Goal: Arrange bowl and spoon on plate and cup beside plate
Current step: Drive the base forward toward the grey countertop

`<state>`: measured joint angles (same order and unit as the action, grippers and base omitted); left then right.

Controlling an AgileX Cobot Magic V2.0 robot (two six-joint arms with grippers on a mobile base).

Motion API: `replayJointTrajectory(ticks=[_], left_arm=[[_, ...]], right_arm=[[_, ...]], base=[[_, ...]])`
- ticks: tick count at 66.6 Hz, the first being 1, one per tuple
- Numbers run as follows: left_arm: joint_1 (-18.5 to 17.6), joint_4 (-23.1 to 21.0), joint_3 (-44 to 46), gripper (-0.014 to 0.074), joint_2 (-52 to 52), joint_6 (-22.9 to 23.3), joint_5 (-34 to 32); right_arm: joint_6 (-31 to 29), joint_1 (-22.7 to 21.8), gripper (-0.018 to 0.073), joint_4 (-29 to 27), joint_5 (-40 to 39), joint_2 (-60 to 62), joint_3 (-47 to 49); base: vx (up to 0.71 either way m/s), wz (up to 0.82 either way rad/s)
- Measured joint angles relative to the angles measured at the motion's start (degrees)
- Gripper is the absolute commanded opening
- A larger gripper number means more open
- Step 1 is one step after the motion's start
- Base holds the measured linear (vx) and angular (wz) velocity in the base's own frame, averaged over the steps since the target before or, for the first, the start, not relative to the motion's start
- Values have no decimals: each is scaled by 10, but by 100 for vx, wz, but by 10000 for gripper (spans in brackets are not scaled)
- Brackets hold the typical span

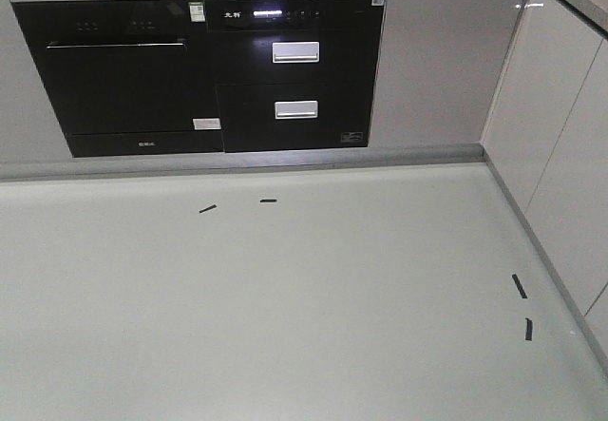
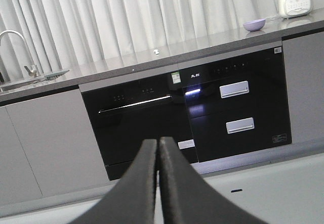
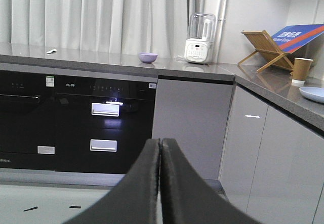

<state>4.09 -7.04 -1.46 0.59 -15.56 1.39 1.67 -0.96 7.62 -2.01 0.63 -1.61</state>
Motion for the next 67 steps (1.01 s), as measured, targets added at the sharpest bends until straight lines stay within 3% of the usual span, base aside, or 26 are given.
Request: replayJointTrajectory(ticks=[67], left_arm=[[0, 0, 0, -6, 0, 0, 0]], right_arm=[[0, 0, -3, 0, 0, 0, 0]], base=[[0, 0]])
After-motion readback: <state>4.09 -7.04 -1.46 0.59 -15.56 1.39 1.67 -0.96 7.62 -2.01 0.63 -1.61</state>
